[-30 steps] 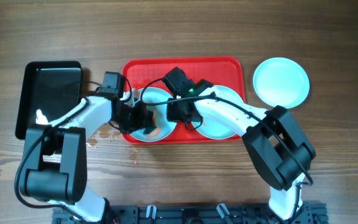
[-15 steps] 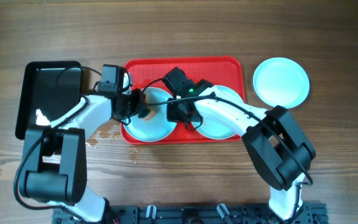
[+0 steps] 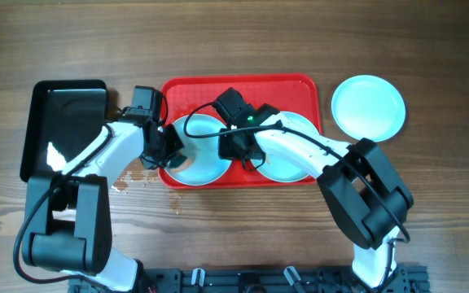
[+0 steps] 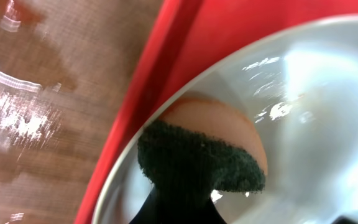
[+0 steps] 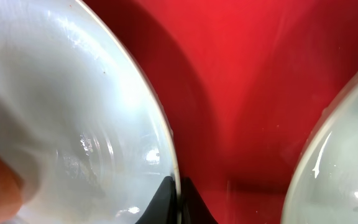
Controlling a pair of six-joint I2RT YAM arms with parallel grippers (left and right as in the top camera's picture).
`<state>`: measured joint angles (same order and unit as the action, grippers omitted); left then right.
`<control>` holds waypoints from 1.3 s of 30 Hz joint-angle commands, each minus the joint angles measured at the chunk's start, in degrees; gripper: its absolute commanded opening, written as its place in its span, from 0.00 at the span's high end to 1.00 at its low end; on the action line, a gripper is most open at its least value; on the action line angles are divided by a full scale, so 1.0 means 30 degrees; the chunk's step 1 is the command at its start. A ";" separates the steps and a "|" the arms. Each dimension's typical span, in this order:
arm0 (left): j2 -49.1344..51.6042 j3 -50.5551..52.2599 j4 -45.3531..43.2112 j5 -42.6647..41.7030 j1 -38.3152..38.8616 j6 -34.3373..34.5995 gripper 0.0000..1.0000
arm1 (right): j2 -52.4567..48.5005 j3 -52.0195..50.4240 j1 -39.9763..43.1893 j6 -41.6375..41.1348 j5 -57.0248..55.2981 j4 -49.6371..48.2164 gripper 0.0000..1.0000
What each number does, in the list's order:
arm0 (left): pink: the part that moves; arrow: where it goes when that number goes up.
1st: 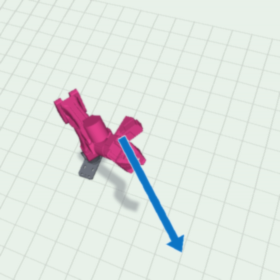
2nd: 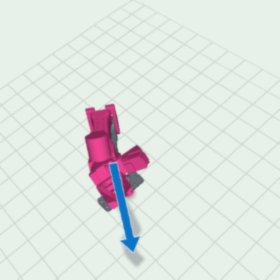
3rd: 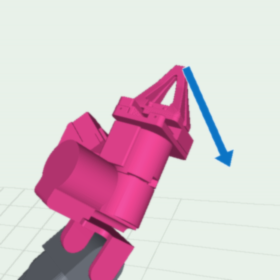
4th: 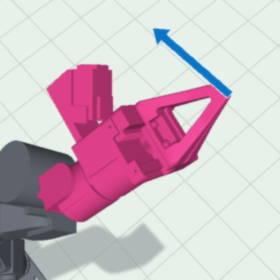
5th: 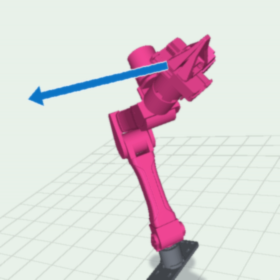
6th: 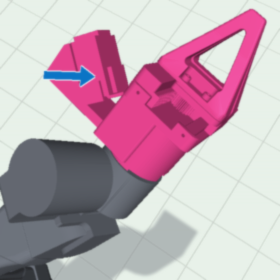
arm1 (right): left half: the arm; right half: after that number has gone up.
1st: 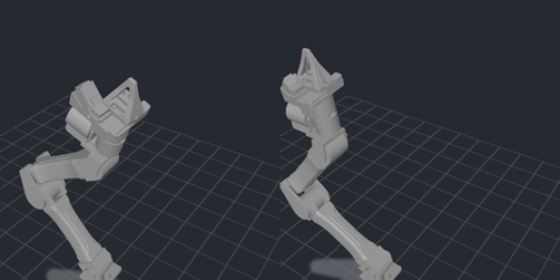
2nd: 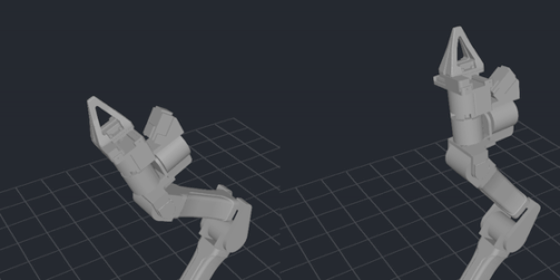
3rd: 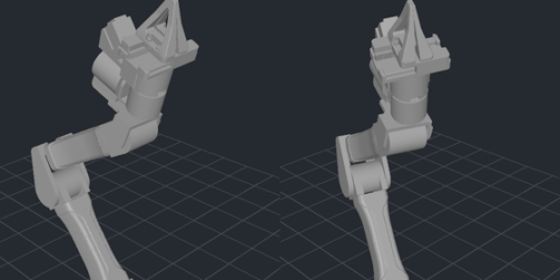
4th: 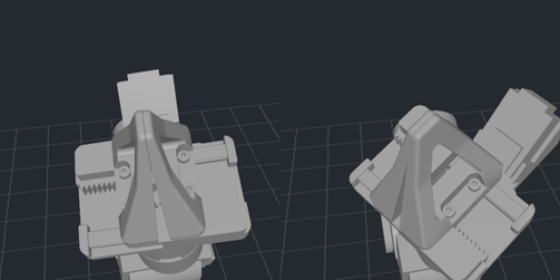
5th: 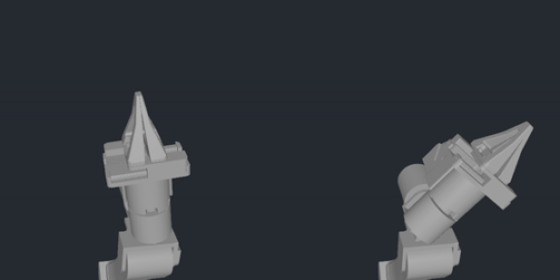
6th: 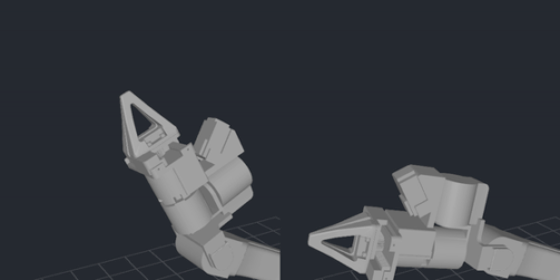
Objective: Clean dirty plates on tray and stack at the side
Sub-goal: 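Scrub the lower-left plate's inner surface with the sponge in the left gripper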
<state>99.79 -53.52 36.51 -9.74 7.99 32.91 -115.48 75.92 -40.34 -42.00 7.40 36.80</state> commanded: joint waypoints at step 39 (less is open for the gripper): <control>0.1632 0.1581 0.3257 0.3089 -0.0270 0.2623 0.96 | 0.0197 0.0153 -0.0175 0.0452 -0.0765 0.0175 0.96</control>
<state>100.12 -52.84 46.37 -18.02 10.39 39.46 -115.48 75.92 -40.36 -41.98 7.20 36.82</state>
